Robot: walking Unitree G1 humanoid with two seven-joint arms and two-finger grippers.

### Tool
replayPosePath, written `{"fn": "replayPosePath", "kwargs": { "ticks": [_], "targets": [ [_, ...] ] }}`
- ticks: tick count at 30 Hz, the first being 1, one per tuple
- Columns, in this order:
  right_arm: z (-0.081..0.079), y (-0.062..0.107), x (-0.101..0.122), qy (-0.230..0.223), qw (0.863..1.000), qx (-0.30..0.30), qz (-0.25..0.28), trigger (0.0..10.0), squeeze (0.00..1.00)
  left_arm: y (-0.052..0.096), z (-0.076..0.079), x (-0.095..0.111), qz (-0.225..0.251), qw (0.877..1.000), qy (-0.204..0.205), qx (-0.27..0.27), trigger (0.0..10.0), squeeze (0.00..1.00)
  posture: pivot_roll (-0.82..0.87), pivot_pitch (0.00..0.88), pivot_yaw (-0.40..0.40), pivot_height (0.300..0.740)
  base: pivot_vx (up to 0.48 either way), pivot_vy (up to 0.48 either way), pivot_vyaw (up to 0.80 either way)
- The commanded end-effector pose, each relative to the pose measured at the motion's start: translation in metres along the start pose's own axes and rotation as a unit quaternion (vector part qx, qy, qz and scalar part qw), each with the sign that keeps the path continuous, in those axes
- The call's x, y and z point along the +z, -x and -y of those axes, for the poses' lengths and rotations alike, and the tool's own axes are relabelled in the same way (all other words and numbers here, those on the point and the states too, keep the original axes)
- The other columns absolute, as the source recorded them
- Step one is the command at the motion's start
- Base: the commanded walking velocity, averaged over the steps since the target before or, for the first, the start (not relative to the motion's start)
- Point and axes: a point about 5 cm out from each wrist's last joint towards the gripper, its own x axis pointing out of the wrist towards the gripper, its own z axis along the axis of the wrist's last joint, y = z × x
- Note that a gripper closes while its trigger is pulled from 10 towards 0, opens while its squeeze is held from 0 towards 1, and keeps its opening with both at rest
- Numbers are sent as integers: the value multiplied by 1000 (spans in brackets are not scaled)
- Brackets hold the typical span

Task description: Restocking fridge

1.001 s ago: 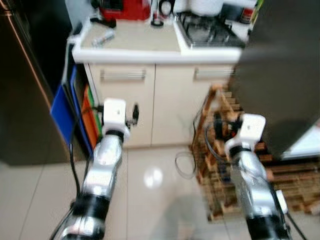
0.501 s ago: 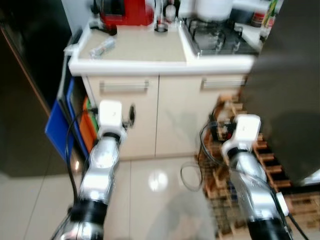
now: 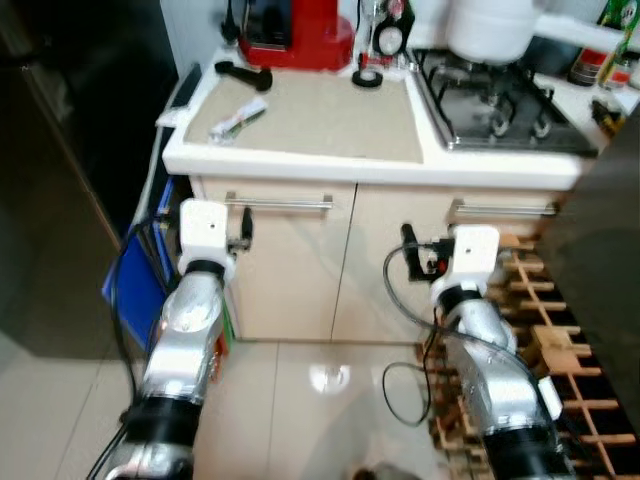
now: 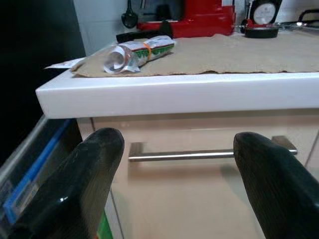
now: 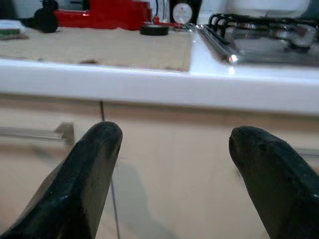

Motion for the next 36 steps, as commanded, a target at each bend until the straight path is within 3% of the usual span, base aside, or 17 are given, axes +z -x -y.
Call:
{"fn": "replayPosePath", "kwargs": {
  "ticks": [1,4,14,17,19,22,26,28,31,36],
  "targets": [
    [-12,-3,6,0,1000,18,18,10000,0,1,-14,4,9,1000,-12,21,10000,0,133,30,-16,740,472,0,0],
    [-17,-2,15,23,998,32,44,10000,0,1,-14,11,32,999,-27,21,10000,0,133,27,-17,740,471,0,0],
    [-18,-1,20,21,998,32,58,10000,0,-5,-13,29,64,997,-37,6,10000,0,129,18,-15,740,464,0,0],
    [-19,2,34,30,995,29,94,10000,0,-10,-17,43,76,996,-34,8,10000,0,125,23,-9,740,0,0,0],
    [-22,6,48,36,991,33,122,10000,0,-14,-20,64,107,994,-34,4,10000,0,119,28,-6,740,0,0,0],
    [-22,10,52,41,990,34,132,10000,0,-19,-23,80,119,993,-22,0,10000,0,112,32,-4,740,0,0,0],
    [-19,14,46,41,992,28,119,10000,0,-25,-26,91,117,993,-17,-8,10000,0,106,41,-1,740,0,0,0],
    [-18,16,42,34,993,19,109,10000,0,-39,-29,94,105,993,-37,-23,10000,0,103,54,4,740,0,0,0],
    [-17,19,38,32,995,18,97,10000,0,-65,-34,88,40,996,-57,-61,10000,0,90,67,4,740,0,0,0],
    [-9,27,33,42,996,13,80,10000,0,-82,-32,88,-5,994,-70,-86,10000,0,63,79,-4,740,0,0,0]
  ]
}}
